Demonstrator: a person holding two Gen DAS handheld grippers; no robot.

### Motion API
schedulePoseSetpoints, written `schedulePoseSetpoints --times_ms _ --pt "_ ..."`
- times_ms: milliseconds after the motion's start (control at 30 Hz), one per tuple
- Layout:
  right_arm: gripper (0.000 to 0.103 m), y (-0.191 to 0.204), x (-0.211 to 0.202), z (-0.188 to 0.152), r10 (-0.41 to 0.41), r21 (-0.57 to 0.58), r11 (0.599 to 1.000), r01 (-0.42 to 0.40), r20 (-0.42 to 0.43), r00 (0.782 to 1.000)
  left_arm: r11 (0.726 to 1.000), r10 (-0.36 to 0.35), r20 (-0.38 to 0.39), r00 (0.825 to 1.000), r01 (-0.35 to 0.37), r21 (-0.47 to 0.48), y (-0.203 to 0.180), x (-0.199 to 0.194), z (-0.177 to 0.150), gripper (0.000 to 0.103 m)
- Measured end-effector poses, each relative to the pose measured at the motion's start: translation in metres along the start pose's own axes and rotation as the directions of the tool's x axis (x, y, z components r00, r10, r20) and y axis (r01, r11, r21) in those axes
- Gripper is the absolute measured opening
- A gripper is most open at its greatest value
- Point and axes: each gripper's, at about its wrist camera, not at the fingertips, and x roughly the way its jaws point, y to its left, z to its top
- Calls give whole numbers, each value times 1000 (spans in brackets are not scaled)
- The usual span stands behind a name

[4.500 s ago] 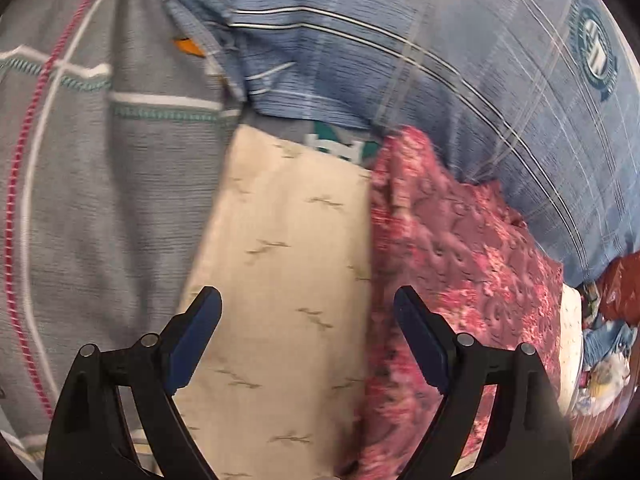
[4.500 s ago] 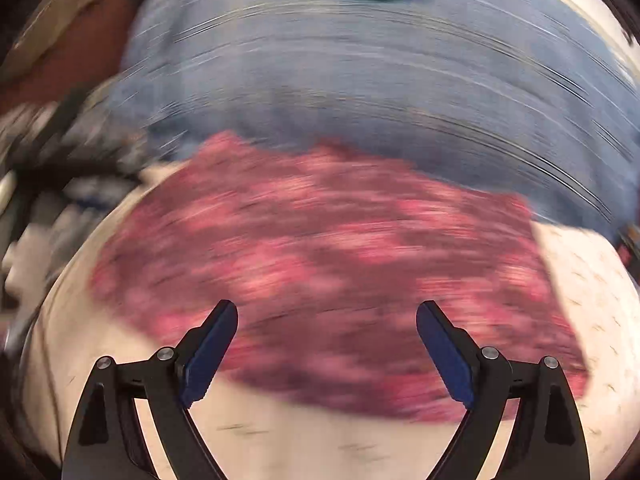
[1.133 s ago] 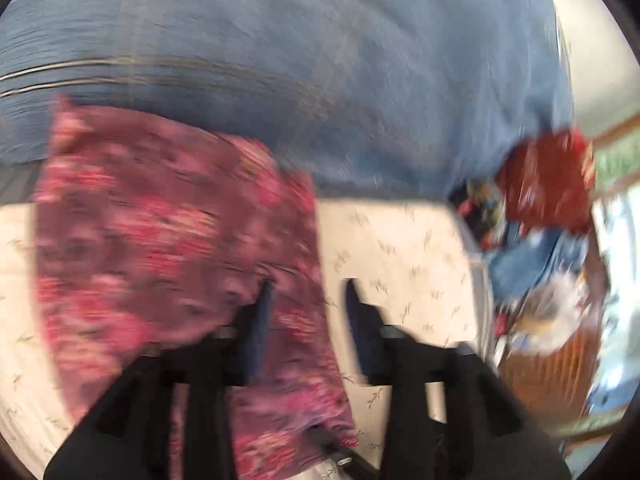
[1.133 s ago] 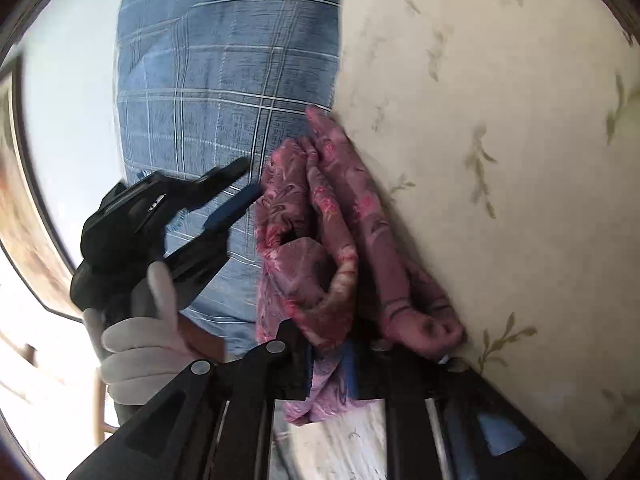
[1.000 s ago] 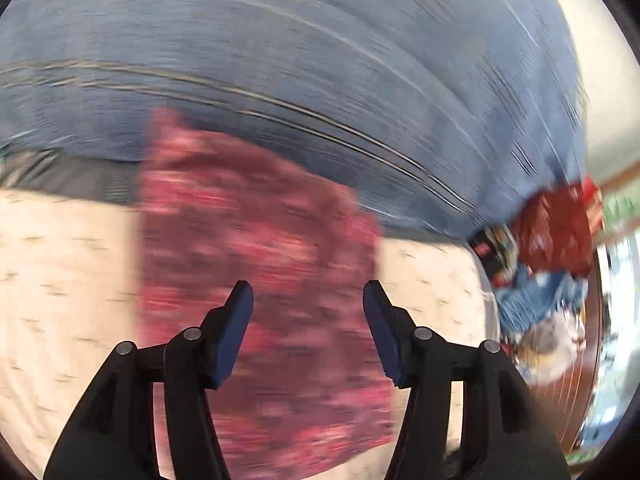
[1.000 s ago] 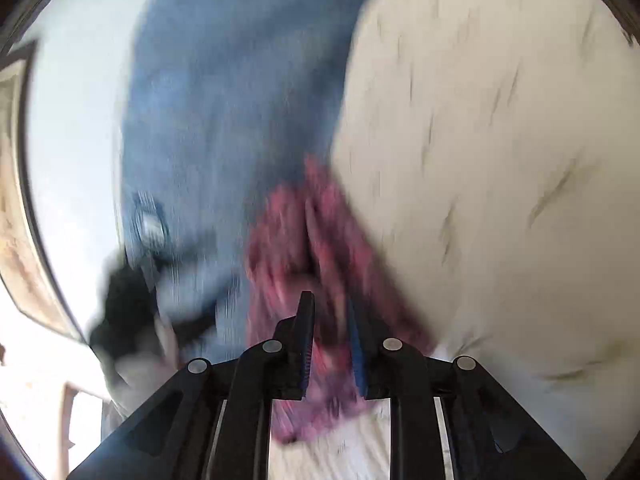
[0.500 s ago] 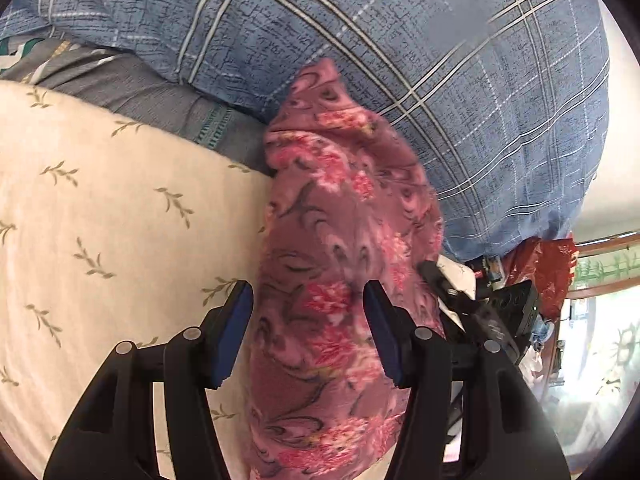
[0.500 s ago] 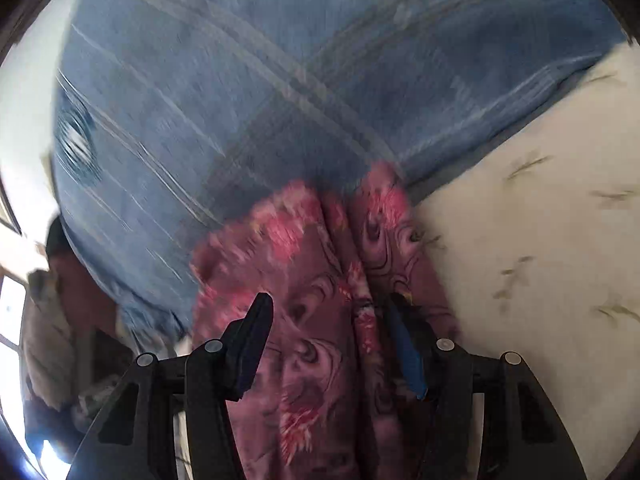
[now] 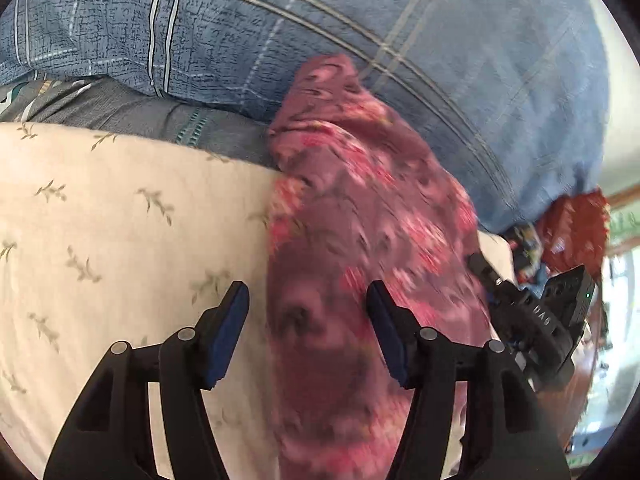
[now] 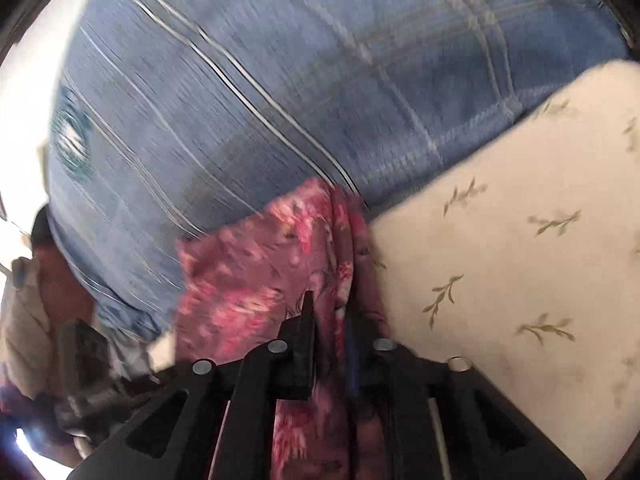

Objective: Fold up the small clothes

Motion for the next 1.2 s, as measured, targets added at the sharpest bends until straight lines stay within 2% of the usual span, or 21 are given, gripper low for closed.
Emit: schedulePoseSetpoints --times_ms 67,133,167,200,267,333,400,433,467,567,600,633,700,767,800,867,900,1000,1100,1167,1200 --pt "24 -1 -21 -9 44 -9 999 -44 27 999 999 -12 3 1000 12 36 -2 -14 -16 60" --pt "48 -2 -34 -22 92 -7 996 -91 21 996 998 -18 19 1000 17 60 -3 -20 -36 63" --pt "51 -6 -37 -33 116 0 993 -116 12 993 998 -6 19 1000 5 69 -4 -17 -45 65" --pt "50 -6 -33 -39 123 3 992 -123 -8 992 996 23 18 1000 -24 85 -11 -9 -54 65" --pt "18 0 -19 -57 39 -71 996 -45 -82 996 992 63 -2 998 -63 107 -19 0 -63 65" --pt "11 16 -23 -61 8 -158 987 -12 -26 1000 993 45 -24 999 -43 105 -27 -1 -67 62" --pt "11 17 -37 -67 18 -171 985 -9 47 999 982 123 -12 992 -120 144 -35 3 -75 62" --pt "11 12 -30 -69 -26 -157 987 28 9 1000 975 152 -20 988 -146 169 -39 9 -78 62" --pt "12 9 -23 -67 -61 -131 990 56 -41 997 974 156 -27 987 -150 168 -40 10 -79 62" --pt "19 7 -43 -68 -21 -46 999 20 -12 1000 984 99 -17 995 -95 147 -35 -8 -92 62" --pt "22 11 -53 -72 2 -50 999 -2 7 1000 984 100 -5 995 -98 150 -33 -13 -97 62" --pt "33 19 -61 -74 20 -65 998 -18 24 999 983 111 -7 994 -109 147 -33 -11 -100 62" --pt "45 18 -72 -86 7 -77 997 -3 54 998 985 118 -39 992 -112 132 -31 -1 -106 62" --pt "34 10 -62 -101 -48 -73 996 47 -12 999 979 141 -11 990 -138 151 -32 -2 -108 62" --pt "16 9 -54 -110 -82 -108 991 78 -34 996 978 152 -20 988 -148 147 -32 -1 -110 62" --pt "9 13 -67 -110 -108 -141 984 106 -4 994 989 106 -50 993 -100 110 -28 -9 -116 62" --pt "8 16 -77 -111 -85 -115 990 88 27 996 993 77 -62 995 -71 94 -26 -11 -119 62" --pt "7 21 -90 -118 -70 -93 993 77 81 994 991 96 -50 994 -91 102 -20 -9 -126 61" --pt "6 17 -66 -127 -182 -111 977 180 -5 983 986 118 -56 991 -110 124 -20 -15 -128 60" --pt "8 16 -68 -126 -161 -78 984 162 23 987 990 76 -72 995 -66 126 -20 -23 -127 60" --pt "14 15 -70 -123 -150 -56 987 150 12 989 990 51 -64 997 -42 134 -20 -26 -125 60"
